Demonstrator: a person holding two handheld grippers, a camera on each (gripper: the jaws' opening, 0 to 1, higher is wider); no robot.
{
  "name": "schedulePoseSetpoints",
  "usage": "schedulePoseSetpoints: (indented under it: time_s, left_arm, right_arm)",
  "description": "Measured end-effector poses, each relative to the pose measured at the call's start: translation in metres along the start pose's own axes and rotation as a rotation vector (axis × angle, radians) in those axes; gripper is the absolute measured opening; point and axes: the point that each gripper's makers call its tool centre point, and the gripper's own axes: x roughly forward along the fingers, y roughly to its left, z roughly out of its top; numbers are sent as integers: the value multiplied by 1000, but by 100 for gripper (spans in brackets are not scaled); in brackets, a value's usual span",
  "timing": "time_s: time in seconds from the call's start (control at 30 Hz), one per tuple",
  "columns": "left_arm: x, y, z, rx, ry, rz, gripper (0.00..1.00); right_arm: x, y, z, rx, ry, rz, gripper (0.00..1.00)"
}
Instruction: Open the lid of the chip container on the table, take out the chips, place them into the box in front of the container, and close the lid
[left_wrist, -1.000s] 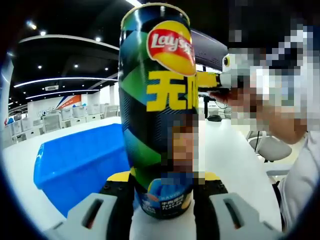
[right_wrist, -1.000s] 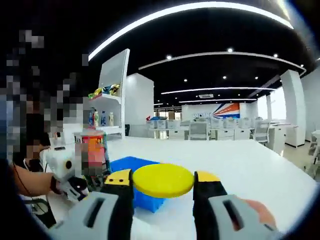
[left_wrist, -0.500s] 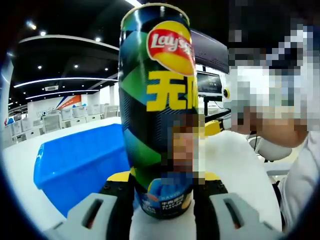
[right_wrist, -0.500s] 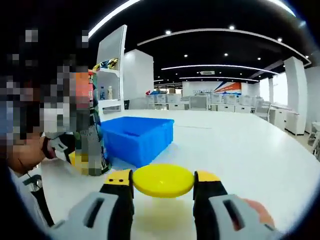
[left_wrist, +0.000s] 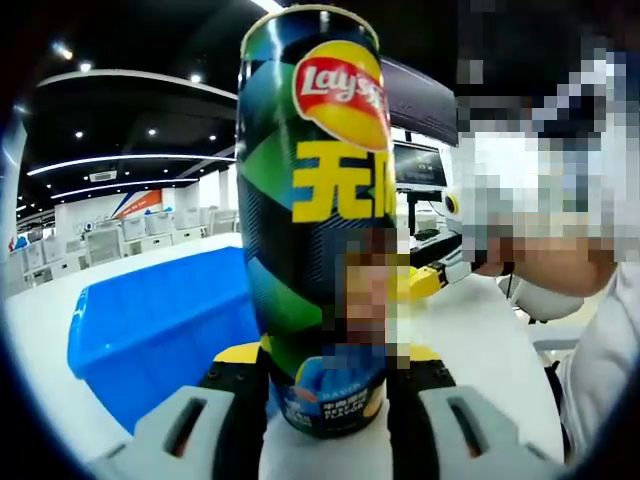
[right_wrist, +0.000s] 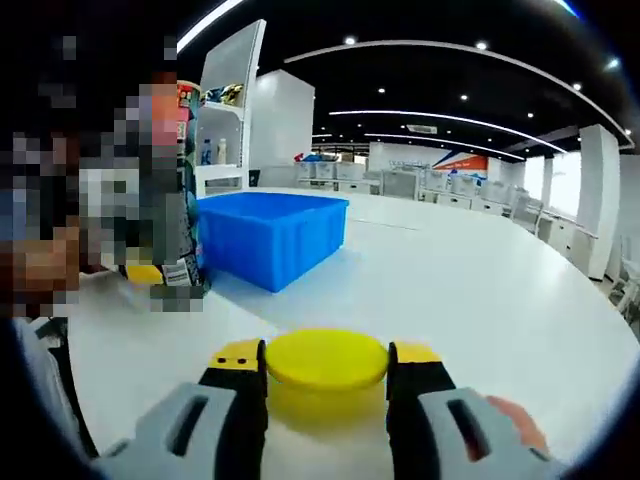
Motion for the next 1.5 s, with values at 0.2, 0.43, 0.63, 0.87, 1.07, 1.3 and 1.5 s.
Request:
schedulePoseSetpoints:
  time_s: [0.2, 0.43, 0.63, 0.87, 1.07, 1.3, 1.5]
  left_arm:
    - [0, 0, 0, 0, 0, 0, 47]
    - [0, 0, 0, 2, 0, -1, 47]
    - [0, 0, -1, 8, 4, -3, 47]
    - [0, 1, -1, 11, 8, -3, 47]
    - [-2, 0, -7, 68, 30, -15, 48]
    - [-8, 6, 3, -35, -13, -38, 58]
    - [-17, 1, 28, -84, -87, -111, 64]
  right_arm:
    - [-2, 0, -9, -12, 38, 6, 45]
    - [-5, 1, -8, -9, 28, 28, 46]
    - [-16, 6, 10, 39, -51, 50, 53]
    - [-25, 9, 26, 6, -136, 66, 51]
    - [-26, 8, 28, -9, -142, 70, 50]
    - [-32, 7, 47, -8, -237, 65, 47]
    - [-36, 5, 54, -23, -278, 45, 42]
